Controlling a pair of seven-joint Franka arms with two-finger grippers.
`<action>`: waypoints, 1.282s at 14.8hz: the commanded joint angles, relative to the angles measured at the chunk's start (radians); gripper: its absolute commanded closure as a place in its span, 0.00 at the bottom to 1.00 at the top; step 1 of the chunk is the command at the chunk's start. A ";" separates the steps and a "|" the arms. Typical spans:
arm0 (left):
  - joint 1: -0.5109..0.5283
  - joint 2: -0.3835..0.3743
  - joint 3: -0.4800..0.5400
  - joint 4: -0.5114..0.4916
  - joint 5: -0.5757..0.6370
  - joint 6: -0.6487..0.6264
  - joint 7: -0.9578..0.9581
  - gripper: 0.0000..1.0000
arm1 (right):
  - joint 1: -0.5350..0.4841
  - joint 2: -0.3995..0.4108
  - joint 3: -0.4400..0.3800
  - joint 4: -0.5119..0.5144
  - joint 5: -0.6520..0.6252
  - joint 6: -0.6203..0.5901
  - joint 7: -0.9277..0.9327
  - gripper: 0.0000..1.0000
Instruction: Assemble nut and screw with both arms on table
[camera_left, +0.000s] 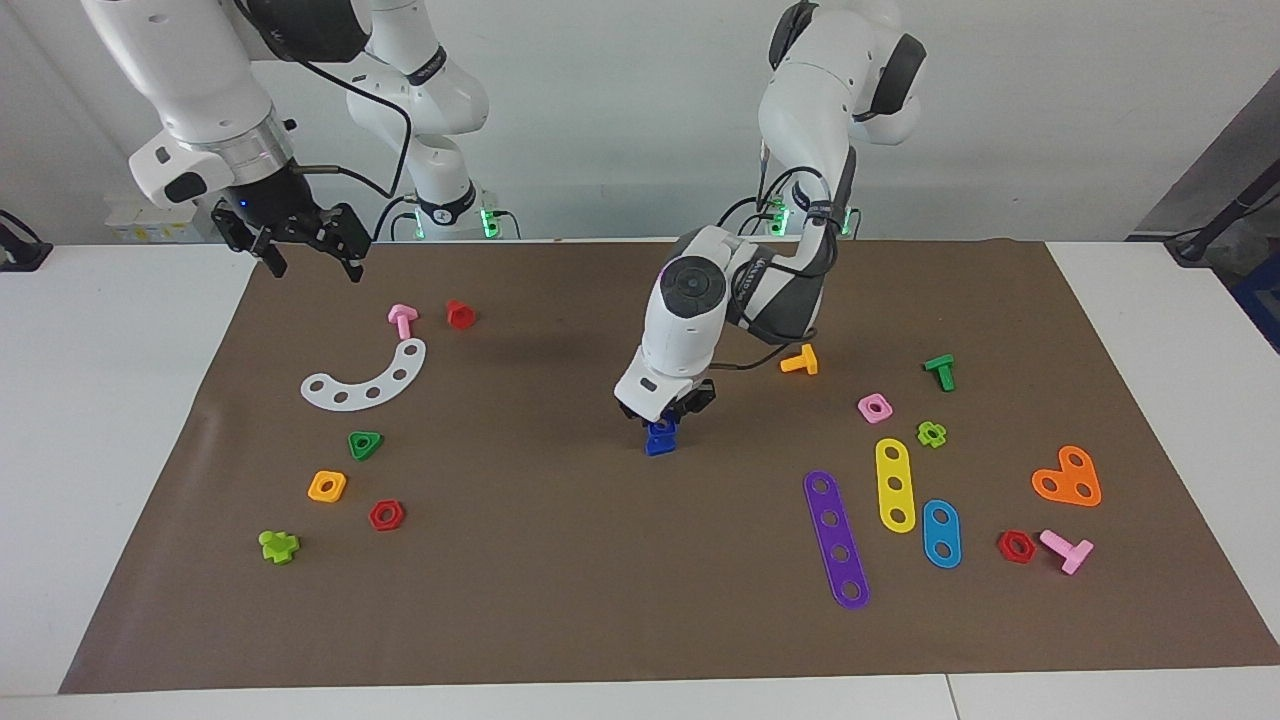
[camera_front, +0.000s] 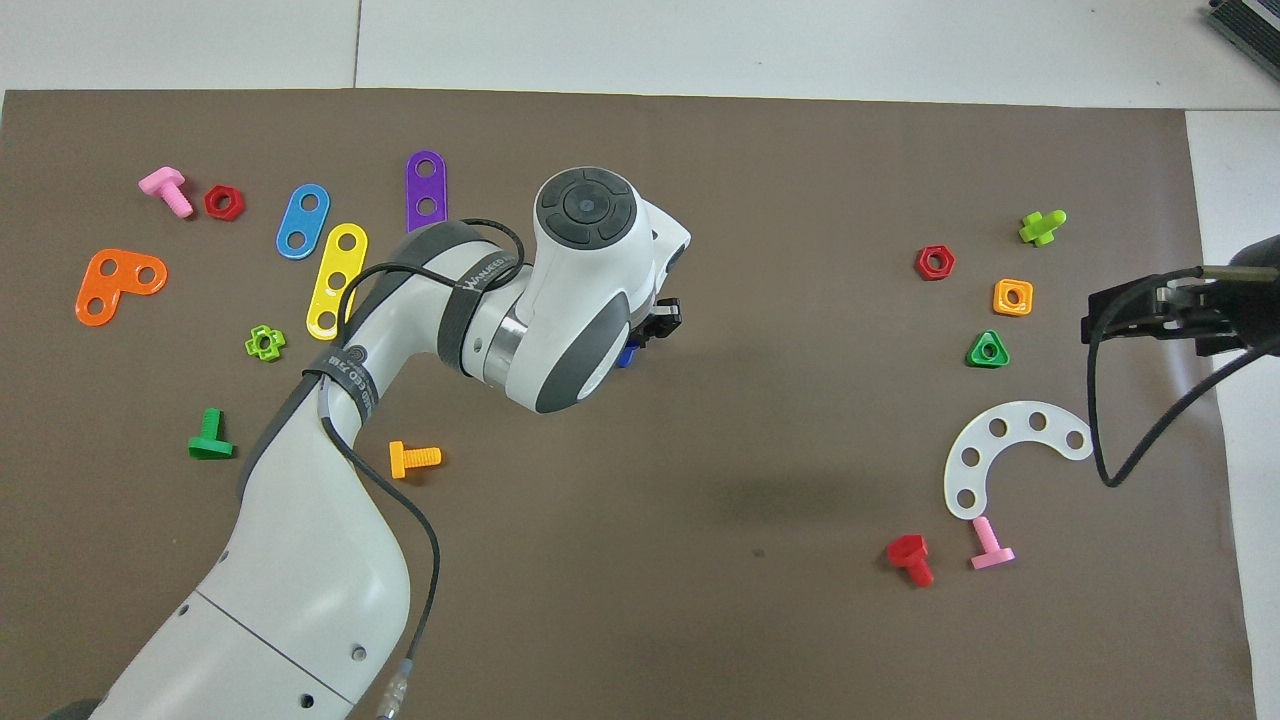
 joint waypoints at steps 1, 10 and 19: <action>-0.010 0.023 0.014 0.043 -0.020 -0.033 -0.007 0.76 | -0.009 -0.008 0.005 -0.011 0.019 0.004 0.000 0.00; -0.013 0.015 0.014 -0.027 -0.008 0.053 -0.007 0.77 | -0.009 -0.008 0.005 -0.011 0.019 0.004 0.000 0.00; -0.012 -0.002 0.014 -0.067 0.001 0.043 -0.007 0.78 | -0.009 -0.008 0.005 -0.011 0.019 0.004 0.000 0.00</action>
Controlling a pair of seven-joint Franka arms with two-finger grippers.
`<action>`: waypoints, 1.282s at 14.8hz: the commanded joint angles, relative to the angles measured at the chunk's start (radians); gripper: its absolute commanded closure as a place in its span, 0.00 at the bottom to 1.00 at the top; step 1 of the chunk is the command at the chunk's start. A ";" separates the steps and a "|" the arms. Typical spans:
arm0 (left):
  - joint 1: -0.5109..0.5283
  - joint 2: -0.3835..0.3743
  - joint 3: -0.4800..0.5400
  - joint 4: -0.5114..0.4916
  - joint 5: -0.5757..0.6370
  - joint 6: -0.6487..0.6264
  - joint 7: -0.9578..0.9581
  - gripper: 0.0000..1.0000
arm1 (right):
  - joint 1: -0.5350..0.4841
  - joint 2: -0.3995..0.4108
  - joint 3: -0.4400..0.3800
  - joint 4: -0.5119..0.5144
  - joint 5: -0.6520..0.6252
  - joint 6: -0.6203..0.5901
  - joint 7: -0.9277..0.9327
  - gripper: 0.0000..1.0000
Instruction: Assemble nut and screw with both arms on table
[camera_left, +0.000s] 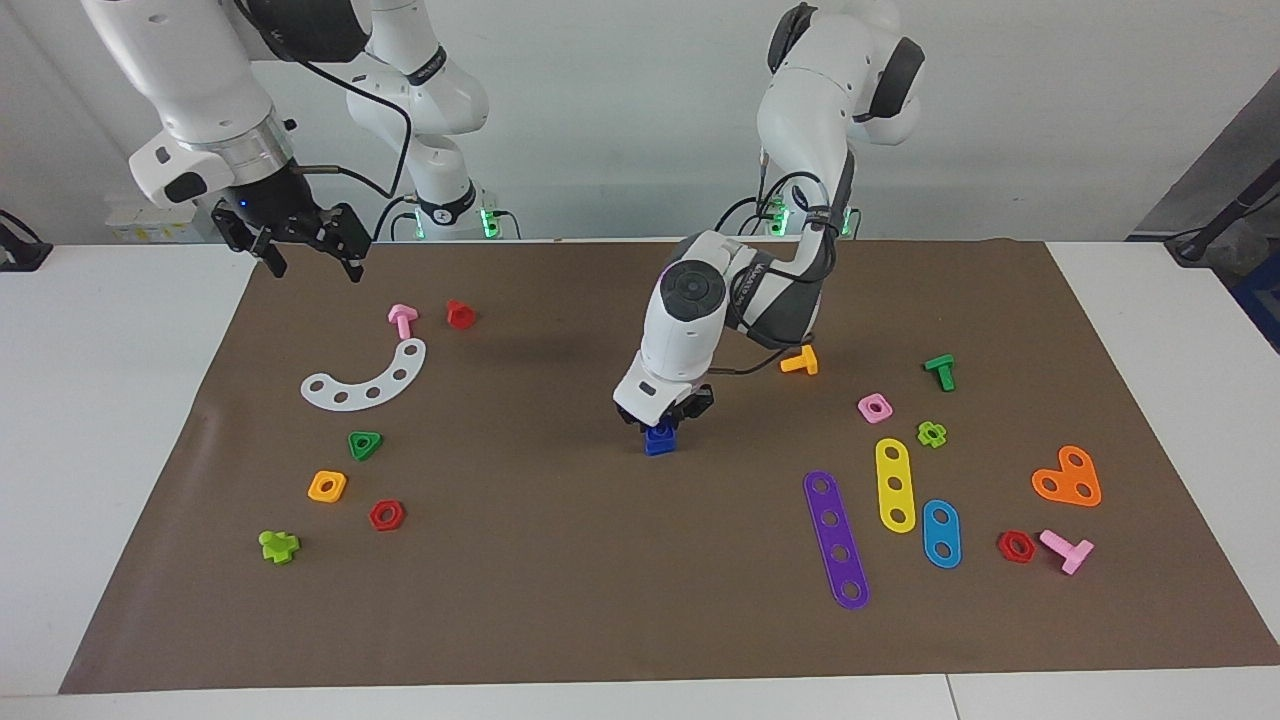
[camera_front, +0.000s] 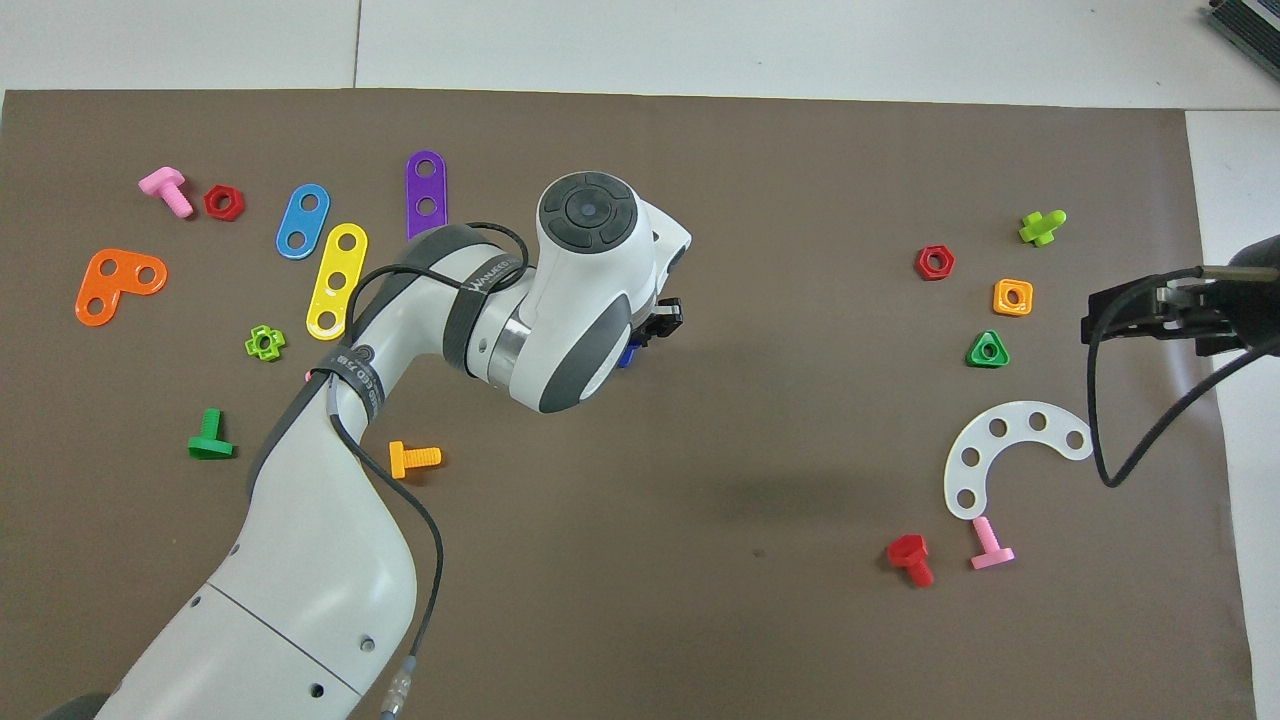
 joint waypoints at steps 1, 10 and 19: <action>-0.009 -0.014 0.014 -0.025 -0.005 -0.011 -0.007 0.78 | -0.009 -0.008 0.005 -0.011 0.019 0.004 0.000 0.00; -0.013 -0.013 0.014 -0.031 0.000 0.019 -0.008 0.74 | -0.009 -0.008 0.005 -0.011 0.019 0.004 0.000 0.00; -0.013 -0.016 0.014 -0.057 0.001 0.058 -0.008 0.29 | -0.009 -0.008 0.005 -0.011 0.019 0.004 0.000 0.00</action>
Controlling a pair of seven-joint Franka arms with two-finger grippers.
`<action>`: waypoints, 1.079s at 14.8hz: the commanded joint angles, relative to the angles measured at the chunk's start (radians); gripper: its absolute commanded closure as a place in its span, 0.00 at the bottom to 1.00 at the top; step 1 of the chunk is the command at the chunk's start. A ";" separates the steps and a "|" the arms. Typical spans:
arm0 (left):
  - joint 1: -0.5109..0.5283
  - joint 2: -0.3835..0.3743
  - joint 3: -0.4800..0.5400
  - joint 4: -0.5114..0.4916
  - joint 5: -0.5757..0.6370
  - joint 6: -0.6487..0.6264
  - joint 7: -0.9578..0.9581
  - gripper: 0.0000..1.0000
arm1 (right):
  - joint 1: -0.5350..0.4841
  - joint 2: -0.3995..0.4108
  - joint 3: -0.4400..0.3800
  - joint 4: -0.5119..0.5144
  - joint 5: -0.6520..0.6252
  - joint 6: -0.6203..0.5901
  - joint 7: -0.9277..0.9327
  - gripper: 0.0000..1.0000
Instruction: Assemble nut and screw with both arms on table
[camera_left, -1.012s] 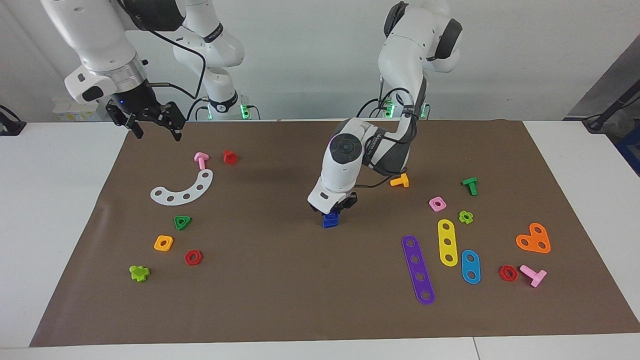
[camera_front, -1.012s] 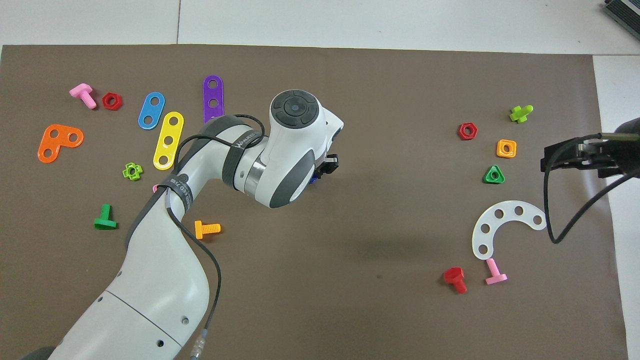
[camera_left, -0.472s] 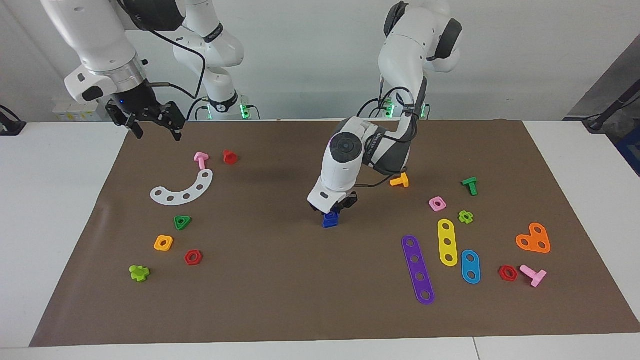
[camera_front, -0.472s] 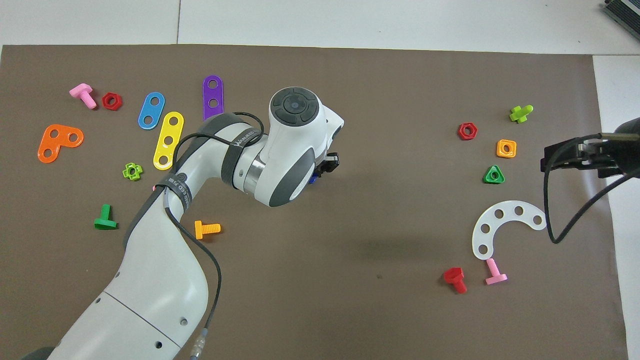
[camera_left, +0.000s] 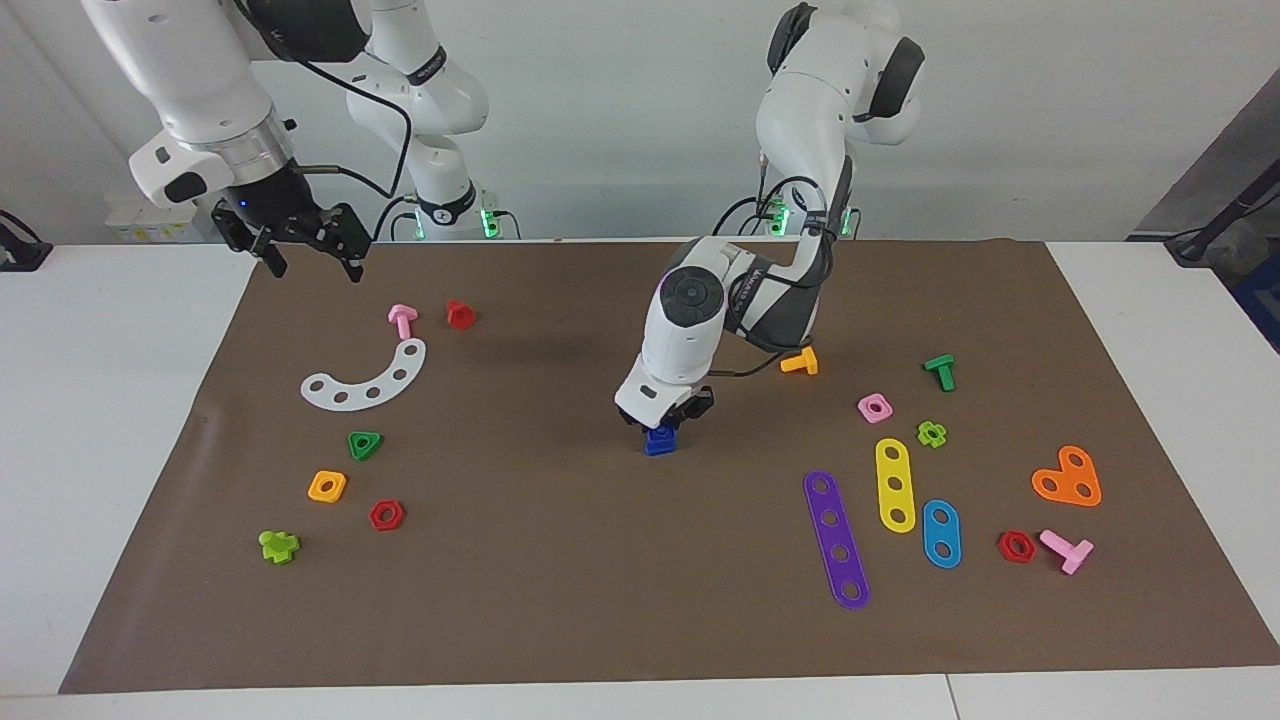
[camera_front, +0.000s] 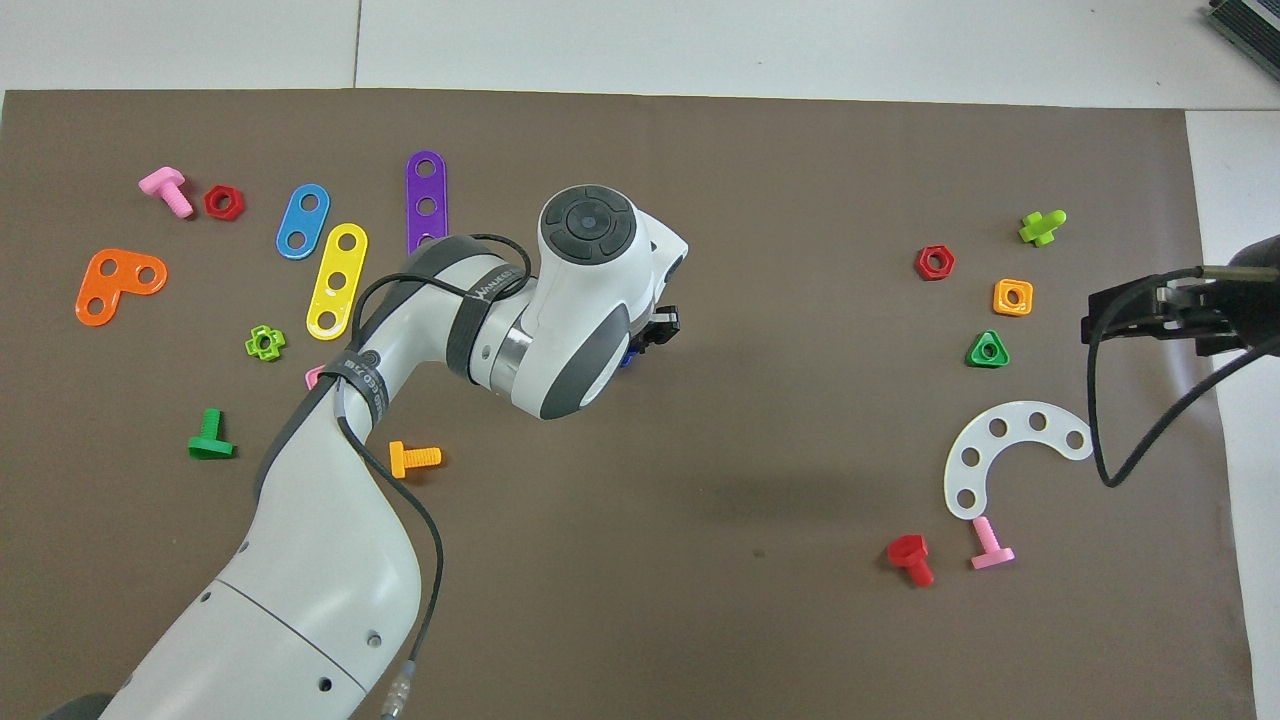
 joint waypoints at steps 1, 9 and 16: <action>-0.012 -0.016 0.013 -0.027 0.003 0.023 -0.010 0.19 | -0.009 -0.008 0.005 -0.011 0.019 0.004 0.000 0.00; 0.012 -0.014 0.014 0.062 0.001 -0.087 -0.007 0.00 | -0.009 -0.008 0.005 -0.011 0.019 0.004 0.000 0.00; 0.267 -0.207 0.022 0.074 -0.011 -0.234 0.147 0.00 | -0.009 -0.008 0.005 -0.011 0.019 0.004 0.000 0.00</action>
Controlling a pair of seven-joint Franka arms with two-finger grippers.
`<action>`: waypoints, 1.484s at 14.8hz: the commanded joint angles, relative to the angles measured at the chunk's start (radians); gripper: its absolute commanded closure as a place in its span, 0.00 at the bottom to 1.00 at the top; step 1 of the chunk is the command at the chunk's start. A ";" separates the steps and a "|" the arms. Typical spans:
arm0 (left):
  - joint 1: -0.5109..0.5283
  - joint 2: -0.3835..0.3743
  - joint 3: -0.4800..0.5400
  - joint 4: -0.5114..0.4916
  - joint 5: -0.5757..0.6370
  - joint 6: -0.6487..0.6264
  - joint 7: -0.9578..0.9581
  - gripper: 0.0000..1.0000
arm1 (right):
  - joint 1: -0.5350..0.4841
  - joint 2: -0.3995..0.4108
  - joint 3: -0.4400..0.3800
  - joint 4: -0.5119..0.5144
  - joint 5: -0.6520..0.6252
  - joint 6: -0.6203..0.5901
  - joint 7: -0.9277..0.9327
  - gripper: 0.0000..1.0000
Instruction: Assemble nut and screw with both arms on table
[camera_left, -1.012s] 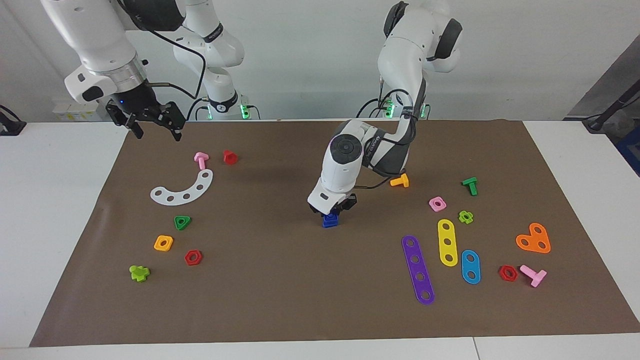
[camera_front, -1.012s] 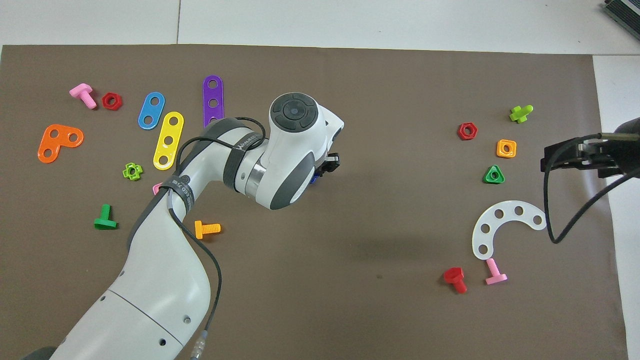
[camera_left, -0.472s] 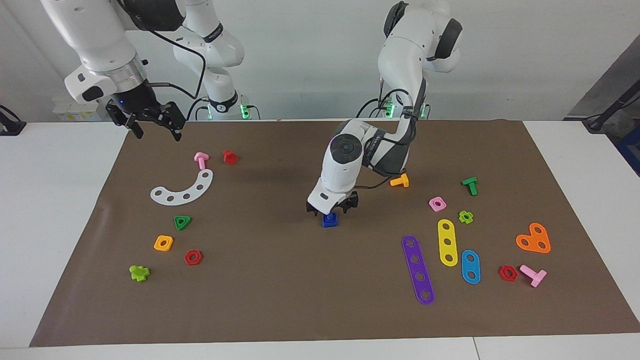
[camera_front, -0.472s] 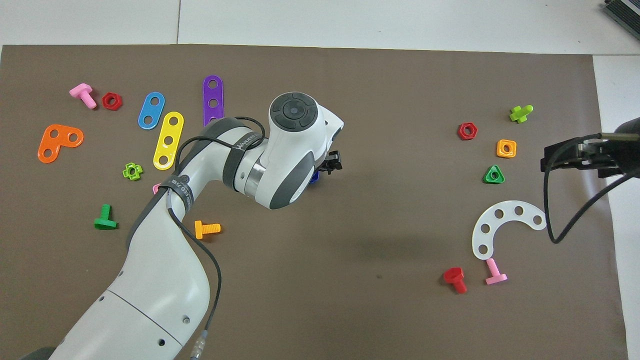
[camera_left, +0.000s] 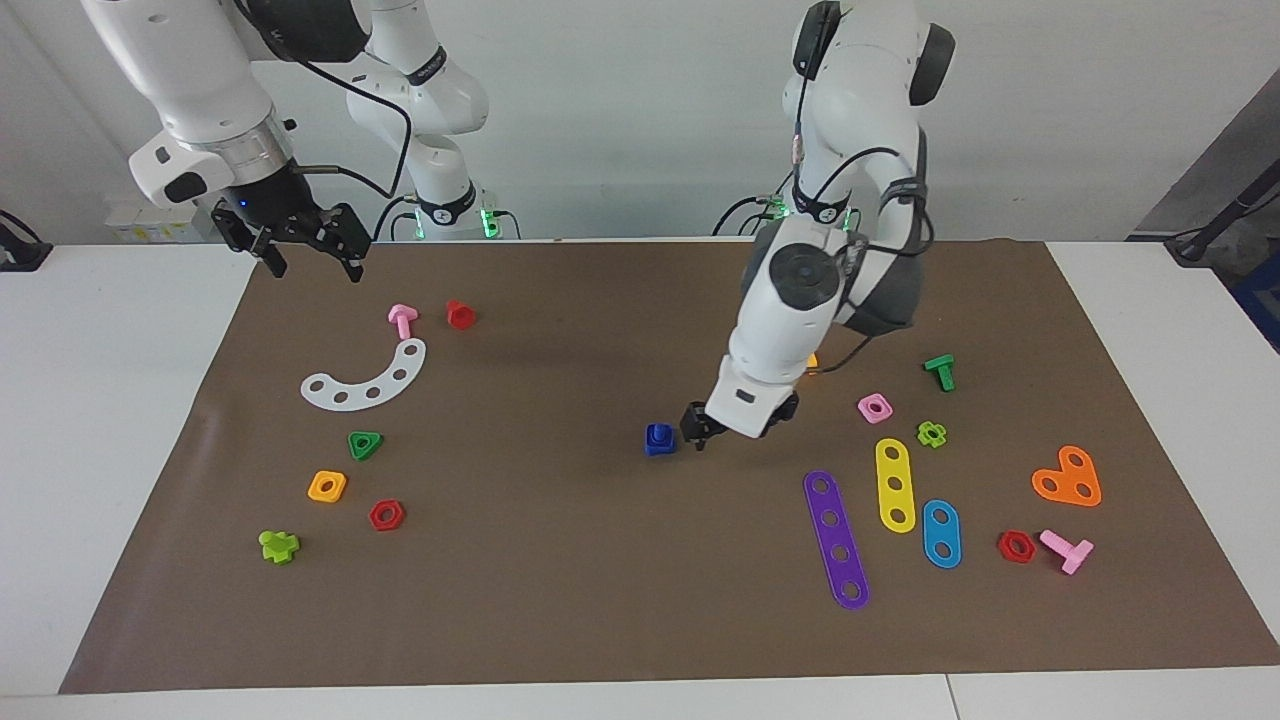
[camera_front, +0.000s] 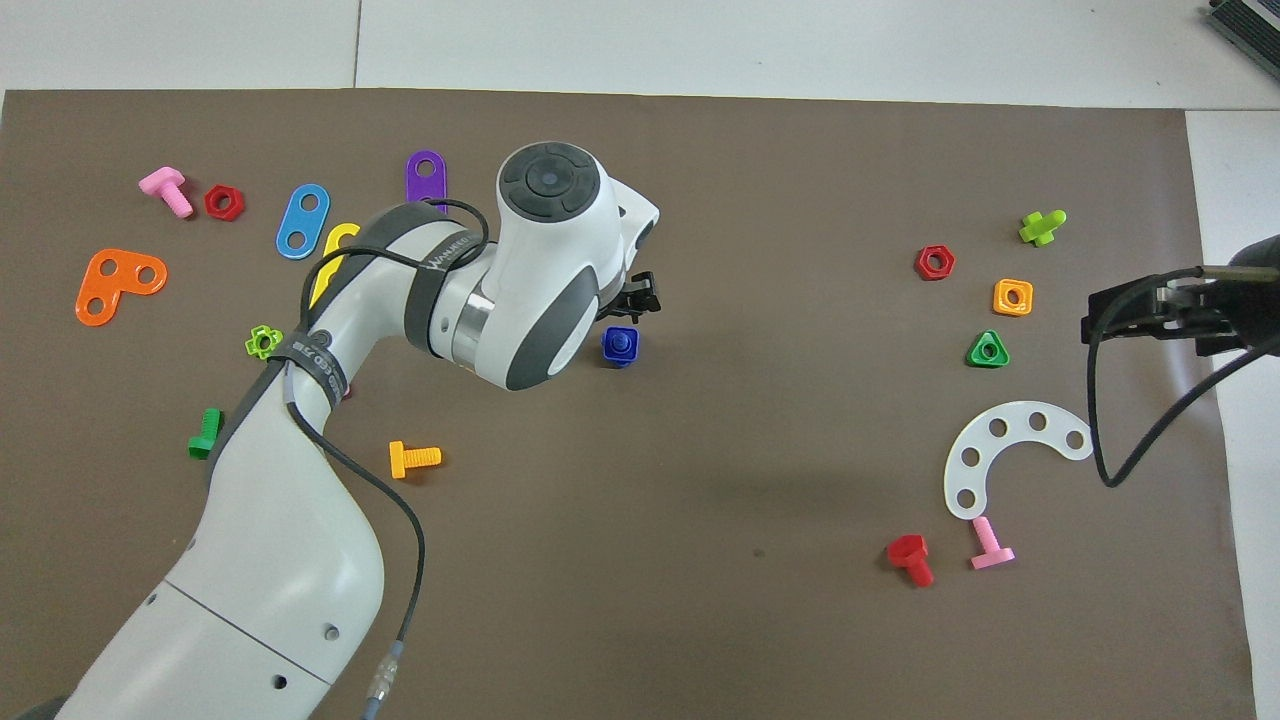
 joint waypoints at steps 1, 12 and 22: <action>0.111 -0.108 -0.008 -0.039 -0.011 -0.112 0.140 0.00 | -0.009 -0.008 0.005 -0.011 0.019 0.004 0.000 0.00; 0.365 -0.343 0.002 -0.236 0.001 -0.174 0.593 0.03 | -0.009 -0.008 0.005 -0.011 0.019 0.004 0.000 0.00; 0.343 -0.484 -0.001 -0.241 0.083 -0.344 0.582 0.03 | -0.009 -0.008 0.005 -0.011 0.019 0.004 0.000 0.00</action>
